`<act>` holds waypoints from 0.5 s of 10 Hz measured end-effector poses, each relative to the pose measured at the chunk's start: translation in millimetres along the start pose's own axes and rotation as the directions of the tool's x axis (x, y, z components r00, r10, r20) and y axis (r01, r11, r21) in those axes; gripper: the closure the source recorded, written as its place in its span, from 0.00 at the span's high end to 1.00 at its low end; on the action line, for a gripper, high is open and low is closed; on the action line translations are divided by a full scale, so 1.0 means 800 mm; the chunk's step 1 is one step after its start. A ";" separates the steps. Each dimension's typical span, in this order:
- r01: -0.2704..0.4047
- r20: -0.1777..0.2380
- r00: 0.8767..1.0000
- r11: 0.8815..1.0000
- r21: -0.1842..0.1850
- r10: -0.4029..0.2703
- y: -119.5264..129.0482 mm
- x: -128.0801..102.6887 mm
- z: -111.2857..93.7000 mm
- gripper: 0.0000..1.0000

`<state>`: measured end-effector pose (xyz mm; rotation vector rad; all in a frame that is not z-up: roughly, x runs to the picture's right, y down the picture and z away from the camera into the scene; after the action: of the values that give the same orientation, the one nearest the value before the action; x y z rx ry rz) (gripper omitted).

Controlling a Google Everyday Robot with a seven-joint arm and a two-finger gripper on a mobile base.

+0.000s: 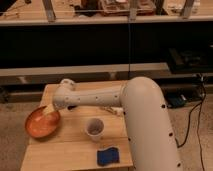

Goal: Pick up the ceramic bowl

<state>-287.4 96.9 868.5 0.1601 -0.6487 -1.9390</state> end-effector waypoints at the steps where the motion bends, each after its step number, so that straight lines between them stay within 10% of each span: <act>1: 0.001 0.025 1.000 1.000 0.006 -0.002 -0.004 -0.001 0.001 0.99; 5: 0.022 0.147 0.989 1.000 0.002 -0.022 -0.018 -0.003 0.009 0.99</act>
<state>-301.0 106.4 867.1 0.0245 -0.7471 -1.9852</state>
